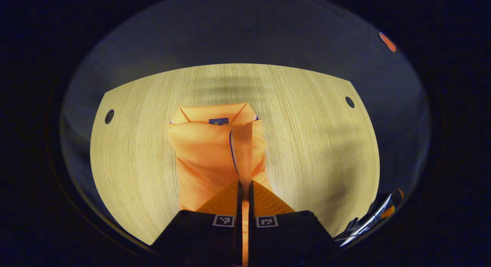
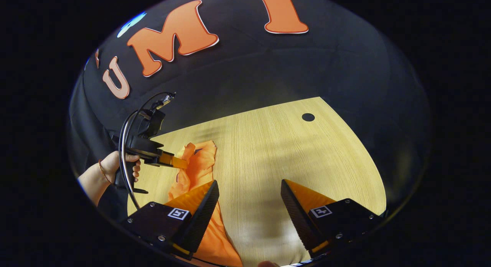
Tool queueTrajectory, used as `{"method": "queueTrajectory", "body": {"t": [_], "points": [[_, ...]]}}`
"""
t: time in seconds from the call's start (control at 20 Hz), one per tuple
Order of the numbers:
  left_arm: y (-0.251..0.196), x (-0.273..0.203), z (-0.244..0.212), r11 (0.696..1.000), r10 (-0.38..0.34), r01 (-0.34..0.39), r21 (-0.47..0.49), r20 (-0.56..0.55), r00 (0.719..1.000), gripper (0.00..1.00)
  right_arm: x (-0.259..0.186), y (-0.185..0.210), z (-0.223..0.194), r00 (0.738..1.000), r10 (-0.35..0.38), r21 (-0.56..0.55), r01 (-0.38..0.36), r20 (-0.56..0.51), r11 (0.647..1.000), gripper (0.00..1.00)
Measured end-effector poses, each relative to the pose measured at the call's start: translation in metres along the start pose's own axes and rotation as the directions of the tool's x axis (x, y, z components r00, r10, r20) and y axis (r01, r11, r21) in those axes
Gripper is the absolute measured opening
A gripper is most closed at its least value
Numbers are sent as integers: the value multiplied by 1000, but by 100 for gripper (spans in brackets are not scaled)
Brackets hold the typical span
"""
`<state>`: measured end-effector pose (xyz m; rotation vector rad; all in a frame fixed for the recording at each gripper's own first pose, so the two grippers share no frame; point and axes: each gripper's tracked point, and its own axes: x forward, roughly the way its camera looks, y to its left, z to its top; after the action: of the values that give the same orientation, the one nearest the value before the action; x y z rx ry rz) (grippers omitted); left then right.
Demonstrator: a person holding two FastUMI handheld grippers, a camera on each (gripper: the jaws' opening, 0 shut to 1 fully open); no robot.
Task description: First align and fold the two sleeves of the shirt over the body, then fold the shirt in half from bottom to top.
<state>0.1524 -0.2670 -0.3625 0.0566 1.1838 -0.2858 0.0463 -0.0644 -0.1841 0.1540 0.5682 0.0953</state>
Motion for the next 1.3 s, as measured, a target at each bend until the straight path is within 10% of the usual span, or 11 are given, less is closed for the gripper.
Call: {"method": "queueTrajectory", "body": {"t": [0.3,0.5,0.65,1.3], "points": [[-17,14,-7,991,-96,94,-99,-8,995,9,5,-10,-5,1000,-10,8,10,-21,1000,99],[-18,11,-14,986,-117,114,-123,-20,993,82,10,-10,-11,999,-7,14,8,-39,1000,99],[2,6,-13,996,-44,46,-82,29,999,100,13,-4,-18,998,-2,6,2,-56,1000,99],[89,-79,-107,1000,27,-28,2,156,987,99,26,63,-70,986,39,-105,-57,-164,993,99]]}}
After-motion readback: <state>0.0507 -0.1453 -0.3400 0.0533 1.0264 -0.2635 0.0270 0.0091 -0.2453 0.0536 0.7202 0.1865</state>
